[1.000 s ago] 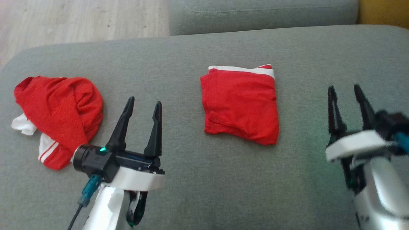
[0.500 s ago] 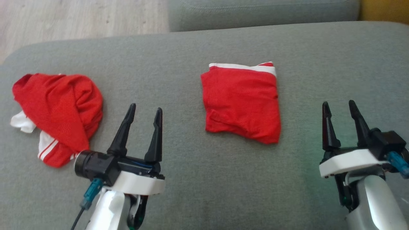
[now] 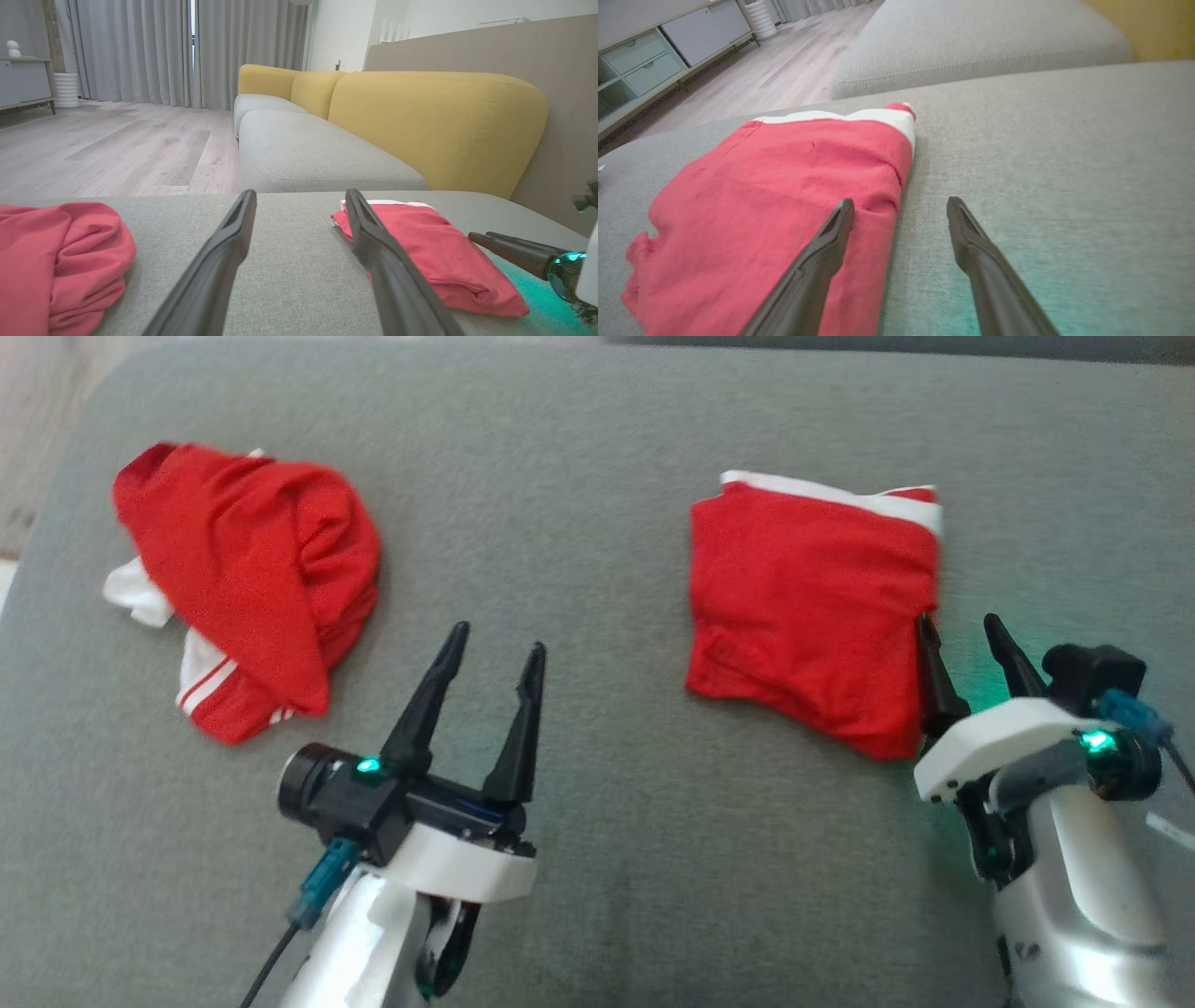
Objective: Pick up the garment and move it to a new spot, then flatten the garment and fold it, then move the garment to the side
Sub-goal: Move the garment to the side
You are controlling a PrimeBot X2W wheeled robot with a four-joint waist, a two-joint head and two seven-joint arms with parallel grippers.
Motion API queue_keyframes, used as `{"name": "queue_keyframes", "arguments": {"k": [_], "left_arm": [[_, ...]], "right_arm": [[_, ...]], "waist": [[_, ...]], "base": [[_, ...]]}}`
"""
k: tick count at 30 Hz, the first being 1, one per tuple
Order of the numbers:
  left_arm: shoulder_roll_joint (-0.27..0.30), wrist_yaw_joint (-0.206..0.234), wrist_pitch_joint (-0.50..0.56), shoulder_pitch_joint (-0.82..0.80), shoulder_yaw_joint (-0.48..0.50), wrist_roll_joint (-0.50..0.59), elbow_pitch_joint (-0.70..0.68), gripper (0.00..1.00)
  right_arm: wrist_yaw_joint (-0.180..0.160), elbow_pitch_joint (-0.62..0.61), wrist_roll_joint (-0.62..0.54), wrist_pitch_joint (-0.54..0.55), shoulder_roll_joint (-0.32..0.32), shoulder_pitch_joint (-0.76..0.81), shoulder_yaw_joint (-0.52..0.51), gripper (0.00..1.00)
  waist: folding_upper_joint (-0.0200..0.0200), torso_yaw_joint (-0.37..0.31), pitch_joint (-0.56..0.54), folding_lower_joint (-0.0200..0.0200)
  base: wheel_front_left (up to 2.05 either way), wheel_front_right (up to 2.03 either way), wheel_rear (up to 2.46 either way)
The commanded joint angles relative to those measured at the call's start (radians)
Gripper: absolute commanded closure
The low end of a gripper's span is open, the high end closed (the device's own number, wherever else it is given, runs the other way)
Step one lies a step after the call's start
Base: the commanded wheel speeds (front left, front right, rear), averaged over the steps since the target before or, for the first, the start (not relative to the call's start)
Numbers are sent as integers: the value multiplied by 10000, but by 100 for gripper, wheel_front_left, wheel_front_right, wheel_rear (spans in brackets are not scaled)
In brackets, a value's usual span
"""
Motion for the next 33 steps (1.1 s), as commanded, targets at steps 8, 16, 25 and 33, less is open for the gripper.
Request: {"name": "queue_keyframes", "arguments": {"k": [8,16,25,33], "left_arm": [[30,68,-51,-715,-72,-201,-293,0],[30,92,-51,-717,5,-52,-211,0],[29,45,-51,-685,-54,-57,-270,0],[29,125,-51,-1052,-320,-187,-578,0]], "right_arm": [[-9,1302,645,290,116,-1082,390,72],[-9,2087,-295,-682,-103,-1670,784,100],[-9,2322,-508,-506,-1831,-1881,2004,100],[-9,2028,107,146,-4667,-2271,3872,100]], "waist": [[0,742,611,-2],[0,229,334,-2],[0,-672,-222,-2],[0,-1104,210,-2]], "base": [[0,0,0],[0,0,0],[0,0,0],[0,0,0]]}}
